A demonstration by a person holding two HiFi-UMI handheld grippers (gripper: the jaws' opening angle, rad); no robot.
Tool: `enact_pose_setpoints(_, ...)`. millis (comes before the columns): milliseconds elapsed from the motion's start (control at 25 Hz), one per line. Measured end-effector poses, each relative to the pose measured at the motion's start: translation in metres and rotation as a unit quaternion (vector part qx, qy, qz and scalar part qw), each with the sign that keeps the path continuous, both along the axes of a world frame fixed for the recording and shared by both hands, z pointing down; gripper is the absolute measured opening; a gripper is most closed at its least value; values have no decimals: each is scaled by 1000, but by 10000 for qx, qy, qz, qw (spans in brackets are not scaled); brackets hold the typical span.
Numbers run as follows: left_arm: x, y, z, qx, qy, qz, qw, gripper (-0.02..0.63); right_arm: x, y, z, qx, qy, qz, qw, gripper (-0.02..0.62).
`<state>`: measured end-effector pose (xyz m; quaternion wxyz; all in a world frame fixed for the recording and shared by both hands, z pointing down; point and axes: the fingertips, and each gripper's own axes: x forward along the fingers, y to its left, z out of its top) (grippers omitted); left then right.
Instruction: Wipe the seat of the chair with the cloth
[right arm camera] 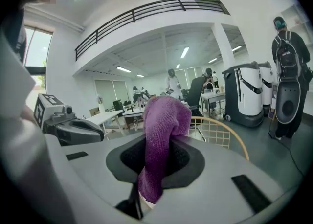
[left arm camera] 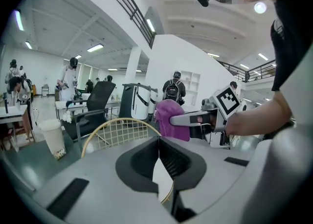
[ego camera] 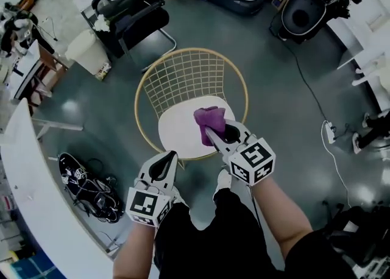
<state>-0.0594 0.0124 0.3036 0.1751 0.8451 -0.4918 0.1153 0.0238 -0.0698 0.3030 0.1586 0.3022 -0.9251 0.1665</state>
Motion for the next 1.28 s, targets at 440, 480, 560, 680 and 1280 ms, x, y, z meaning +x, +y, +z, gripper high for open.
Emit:
enact_pose_setpoints(440, -31, 55, -135, 920, 35, 154, 9956, 18, -24, 83, -143, 817, -47, -137, 9966, 74)
enact_pose_setpoints(480, -33, 61, -141, 946, 35, 206, 9953, 18, -27, 91, -147, 841, -43, -128, 9964, 74)
enact_pose_setpoints(560, -39, 72, -149, 963, 60, 315, 9948, 18, -34, 107, -153, 872, -34, -99, 9961, 74)
enact_pose_setpoints(680, -48, 88, -155, 922, 204, 482, 9944, 18, -45, 128, -156, 853, -22, -2, 9964, 74)
enact_pose_setpoints(1280, -34, 124, -137, 535, 134, 967, 9938, 17, -49, 192, -130, 361, -60, 75, 9993, 74)
